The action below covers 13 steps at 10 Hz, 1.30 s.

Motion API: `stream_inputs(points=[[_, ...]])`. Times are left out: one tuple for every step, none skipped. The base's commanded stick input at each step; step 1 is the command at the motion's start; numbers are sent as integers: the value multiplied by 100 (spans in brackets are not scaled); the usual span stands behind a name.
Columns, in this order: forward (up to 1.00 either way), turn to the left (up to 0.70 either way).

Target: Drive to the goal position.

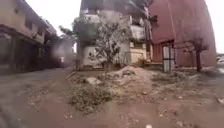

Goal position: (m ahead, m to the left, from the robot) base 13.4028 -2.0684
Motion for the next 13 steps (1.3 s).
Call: stream_inputs(points=[[0,85],[0,85],[0,85],[0,85],[0,85],[0,85],[0,85],[20,67],[45,45],[85,0],[85,0],[85,0],[85,0]])
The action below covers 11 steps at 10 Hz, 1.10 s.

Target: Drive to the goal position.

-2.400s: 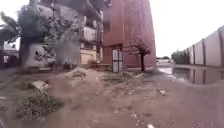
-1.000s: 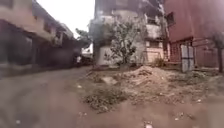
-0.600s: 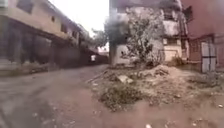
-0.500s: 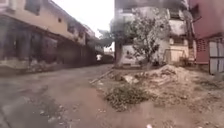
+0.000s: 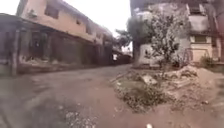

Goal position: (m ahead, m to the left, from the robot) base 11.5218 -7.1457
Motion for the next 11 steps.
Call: stream_inputs(points=[[85,0],[85,0],[85,3],[85,12],[85,34],[85,34],[85,34],[85,34],[85,34],[85,34],[85,34]])
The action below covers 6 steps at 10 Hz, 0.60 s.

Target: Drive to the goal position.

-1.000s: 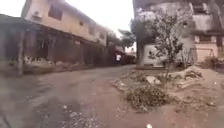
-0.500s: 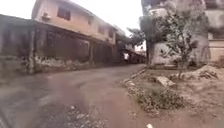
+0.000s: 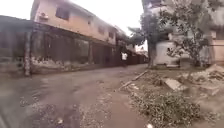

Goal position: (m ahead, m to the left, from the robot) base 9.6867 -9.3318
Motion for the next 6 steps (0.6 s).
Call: stream_inputs(points=[[85,13],[85,0],[85,0],[85,0],[85,0],[85,0]])
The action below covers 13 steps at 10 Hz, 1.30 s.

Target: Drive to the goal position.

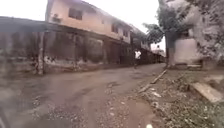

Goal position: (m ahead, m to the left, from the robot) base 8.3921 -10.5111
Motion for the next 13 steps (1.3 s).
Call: stream_inputs(points=[[85,0],[85,0],[85,0],[85,0],[85,0],[85,0],[85,0],[85,-1],[85,-33],[85,-33],[85,-33],[85,-33],[85,-33]])
